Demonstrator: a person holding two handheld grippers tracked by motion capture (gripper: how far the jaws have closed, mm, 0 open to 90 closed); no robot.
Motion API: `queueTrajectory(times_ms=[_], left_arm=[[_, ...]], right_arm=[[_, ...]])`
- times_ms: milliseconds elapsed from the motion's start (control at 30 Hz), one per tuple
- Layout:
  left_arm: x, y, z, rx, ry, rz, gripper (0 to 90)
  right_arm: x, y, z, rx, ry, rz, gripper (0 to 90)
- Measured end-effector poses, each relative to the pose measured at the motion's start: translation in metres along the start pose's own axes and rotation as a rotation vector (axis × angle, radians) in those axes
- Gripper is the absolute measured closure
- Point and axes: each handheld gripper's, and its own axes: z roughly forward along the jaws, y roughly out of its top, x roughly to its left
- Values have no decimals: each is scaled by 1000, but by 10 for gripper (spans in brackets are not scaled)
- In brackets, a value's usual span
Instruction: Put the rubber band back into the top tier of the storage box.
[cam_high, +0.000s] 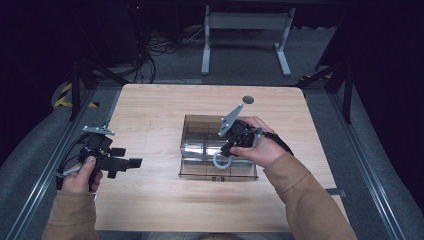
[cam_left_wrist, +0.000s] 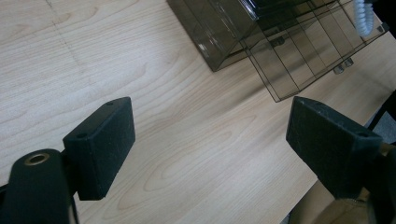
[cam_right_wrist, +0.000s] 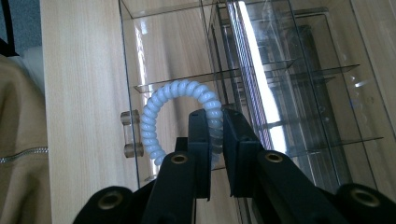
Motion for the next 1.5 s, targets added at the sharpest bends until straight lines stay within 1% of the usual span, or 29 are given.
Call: queueTrajectory(times_ms=[67,133,233,300,333,433,500,900,967,1000,1267,1300,1400,1500], left_arm=[[0,0,0,-1,-1,0,162],[0,0,-1,-2,-2,0,162],[0,0,-1,-3,-1,-3,162],[0,0,-1,-3,0,-2,162],[0,0,-1,-2,1,0,162],[0,0,-1,-2,1,0,162],[0,0,-1,-2,1,0,162],[0,0,-2,-5,0,-1,162],[0,0,-2,-4,0,0,162],[0,0,-2,-5,0,-1,162],[1,0,-3,-6,1,-1,162],[1,0,-3,-7,1,-2,162],[0,-1,-4,-11,1,-3,162],[0,-1,-4,-12,1,-2,162]], right_arm=[[-1,1,4,-3,0,-8,830],[-1,1,6,4,3,0,830],[-2,2,11,9,10,-5,830],[-1,2,13,17,10,2,830],[-2,2,15,13,12,-5,830],[-2,2,18,23,18,4,830],[-2,1,21,21,11,4,830],[-2,0,33,40,20,2,830],[-1,0,34,50,24,12,830],[-2,0,35,49,22,2,830],[-1,0,41,67,29,0,830],[0,0,41,72,28,5,830],[0,1,43,78,28,-6,829],[0,1,44,80,28,-4,827]])
